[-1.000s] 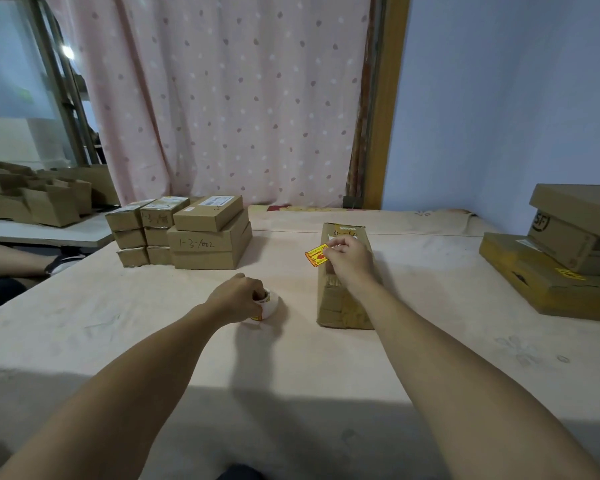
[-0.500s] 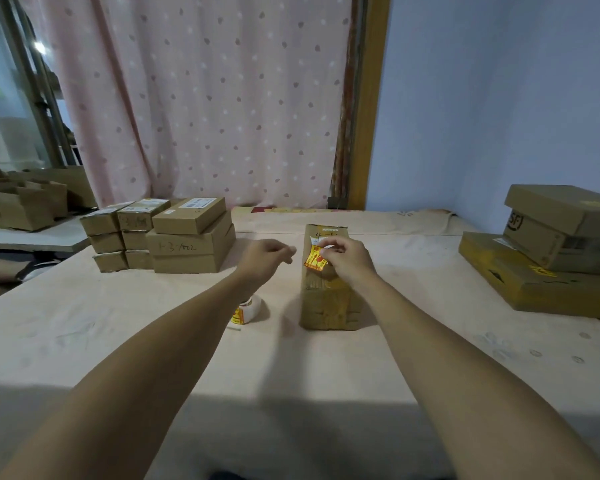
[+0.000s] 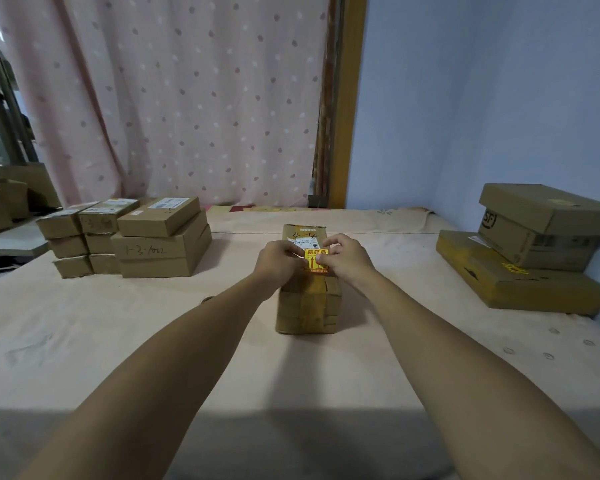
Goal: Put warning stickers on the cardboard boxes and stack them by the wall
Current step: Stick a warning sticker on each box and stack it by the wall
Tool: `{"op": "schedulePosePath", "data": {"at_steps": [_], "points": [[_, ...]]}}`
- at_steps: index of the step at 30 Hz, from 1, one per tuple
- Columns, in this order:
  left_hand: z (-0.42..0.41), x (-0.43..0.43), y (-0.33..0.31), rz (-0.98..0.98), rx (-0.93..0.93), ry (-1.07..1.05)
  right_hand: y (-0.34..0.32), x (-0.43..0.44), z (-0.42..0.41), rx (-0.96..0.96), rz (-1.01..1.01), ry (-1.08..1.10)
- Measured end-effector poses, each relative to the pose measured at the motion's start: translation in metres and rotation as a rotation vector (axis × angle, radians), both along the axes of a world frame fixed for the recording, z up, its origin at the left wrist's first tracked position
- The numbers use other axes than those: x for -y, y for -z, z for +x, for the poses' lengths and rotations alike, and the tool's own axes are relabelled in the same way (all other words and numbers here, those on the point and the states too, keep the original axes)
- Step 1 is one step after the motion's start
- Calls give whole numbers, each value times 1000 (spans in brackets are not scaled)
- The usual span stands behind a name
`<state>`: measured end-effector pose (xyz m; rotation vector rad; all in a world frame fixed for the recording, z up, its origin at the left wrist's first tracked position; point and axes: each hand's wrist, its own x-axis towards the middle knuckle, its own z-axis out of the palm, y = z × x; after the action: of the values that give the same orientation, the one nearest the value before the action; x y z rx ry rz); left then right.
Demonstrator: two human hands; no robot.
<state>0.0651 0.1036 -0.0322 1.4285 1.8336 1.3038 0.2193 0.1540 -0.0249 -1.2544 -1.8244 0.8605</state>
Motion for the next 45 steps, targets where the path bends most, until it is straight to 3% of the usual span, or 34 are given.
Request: {"op": "schedulePosePath", "data": {"at_steps": [9,24,32,41,45], "points": [[7,-19,1,-10,-107,-64,7,-20,-7,-31,60,107],[9,-25,13,43,-422,-50,21,-33,-11,171,169,108],[3,-22,15,-59,-746,-40,30,-34,-8,305,208,118],[-1,-18,19,-113,-737,-20,39,-23,-10,261,180,139],[2,-19,20,-87,-558,-17,37,-22,-8,172,126,158]]}}
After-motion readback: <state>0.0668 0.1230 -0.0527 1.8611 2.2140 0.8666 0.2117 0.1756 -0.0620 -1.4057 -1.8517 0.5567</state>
